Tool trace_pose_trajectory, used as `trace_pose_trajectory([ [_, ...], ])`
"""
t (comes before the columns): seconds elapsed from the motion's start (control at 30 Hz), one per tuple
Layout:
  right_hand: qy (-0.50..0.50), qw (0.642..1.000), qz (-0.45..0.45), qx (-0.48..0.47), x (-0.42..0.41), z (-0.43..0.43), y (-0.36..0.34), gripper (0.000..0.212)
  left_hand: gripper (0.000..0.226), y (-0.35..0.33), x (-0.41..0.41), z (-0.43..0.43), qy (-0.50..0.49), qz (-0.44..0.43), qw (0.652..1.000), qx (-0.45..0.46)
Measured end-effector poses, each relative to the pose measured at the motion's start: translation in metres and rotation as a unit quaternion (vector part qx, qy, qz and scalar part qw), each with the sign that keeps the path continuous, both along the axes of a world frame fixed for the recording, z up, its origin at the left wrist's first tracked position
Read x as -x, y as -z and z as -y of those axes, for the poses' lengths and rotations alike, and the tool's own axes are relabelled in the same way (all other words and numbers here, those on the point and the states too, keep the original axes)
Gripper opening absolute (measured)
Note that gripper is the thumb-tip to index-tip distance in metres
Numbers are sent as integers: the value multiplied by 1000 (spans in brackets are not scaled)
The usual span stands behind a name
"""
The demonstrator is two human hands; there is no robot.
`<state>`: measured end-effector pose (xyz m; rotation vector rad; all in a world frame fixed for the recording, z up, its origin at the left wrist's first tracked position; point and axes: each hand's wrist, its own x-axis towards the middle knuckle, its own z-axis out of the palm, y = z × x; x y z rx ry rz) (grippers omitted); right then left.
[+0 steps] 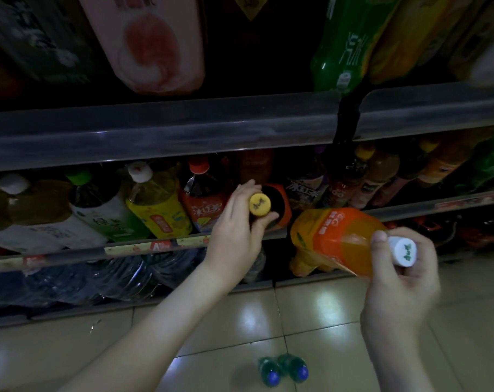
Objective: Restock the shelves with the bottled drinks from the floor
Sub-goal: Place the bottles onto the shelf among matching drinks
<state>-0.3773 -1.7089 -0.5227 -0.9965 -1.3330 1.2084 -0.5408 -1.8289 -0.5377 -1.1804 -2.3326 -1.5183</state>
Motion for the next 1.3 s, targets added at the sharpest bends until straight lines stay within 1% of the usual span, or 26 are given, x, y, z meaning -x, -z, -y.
trace_pose_trajectory([
  [0.03,-36,999,-8,-27,-1,12,-5,20,40,-3,-3,4,-9,-7,1000,-19],
  [0.07,-64,998,-9,-27,19,22,-15,20,38,-13,-4,10,-5,-17,999,-32],
  [0.1,-76,997,11,-32,27,24,-18,20,37,-22,-6,17,-14,-38,998,-45],
  [0.13,-78,997,-3,-27,36,21,-14,21,37,-31,-6,27,-27,-47,997,-46],
  [0.23,-98,994,4,-48,50,20,-14,23,41,-48,4,57,-79,-19,997,-17],
  [0.33,-122,989,34,-72,78,29,-8,22,42,-50,13,83,-93,6,995,16],
  [0.43,-157,983,58,-79,104,32,3,18,43,-46,20,101,-103,13,994,39],
  [0.53,-200,969,128,-72,128,31,20,10,44,-41,26,116,-110,23,992,62],
  [0.6,-237,950,186,-79,140,31,29,10,46,-40,29,122,-109,36,991,70],
  [0.67,-252,935,235,-79,155,29,29,9,47,-40,30,126,-106,41,991,68],
  [0.73,-242,929,269,-74,172,22,24,13,48,-43,31,129,-99,53,991,67],
  [0.77,-242,924,287,-69,181,16,20,20,48,-45,31,130,-95,61,991,68],
  [0.83,-255,898,353,-67,189,8,14,38,48,-52,28,132,-85,80,990,75],
  [0.87,-264,883,383,-65,189,6,12,44,49,-56,26,133,-82,87,990,80],
  [0.93,-297,866,399,-56,180,11,0,48,48,-70,24,137,-76,107,987,89],
  [1.0,-333,852,400,-49,159,25,-18,50,41,-87,21,141,-74,140,983,92],
  [1.03,-364,847,387,-34,145,34,-34,52,37,-99,20,143,-70,153,981,92],
  [1.07,-416,835,359,-13,129,45,-55,55,35,-113,18,143,-64,161,980,95],
  [1.1,-481,814,325,-4,113,55,-78,59,33,-129,16,143,-56,160,980,101],
  [1.17,-602,746,284,-7,86,72,-126,68,31,-164,10,141,-45,151,982,108],
  [1.2,-643,717,270,-10,76,79,-146,74,31,-183,6,138,-44,150,982,106],
  [1.23,-659,703,267,-13,69,83,-162,81,34,-202,2,136,-42,149,983,98],
  [1.27,-654,706,270,-14,64,87,-178,88,38,-221,-4,134,-39,147,984,92],
  [1.3,-638,722,266,-20,62,90,-191,97,40,-239,-9,132,-32,141,986,88],
])
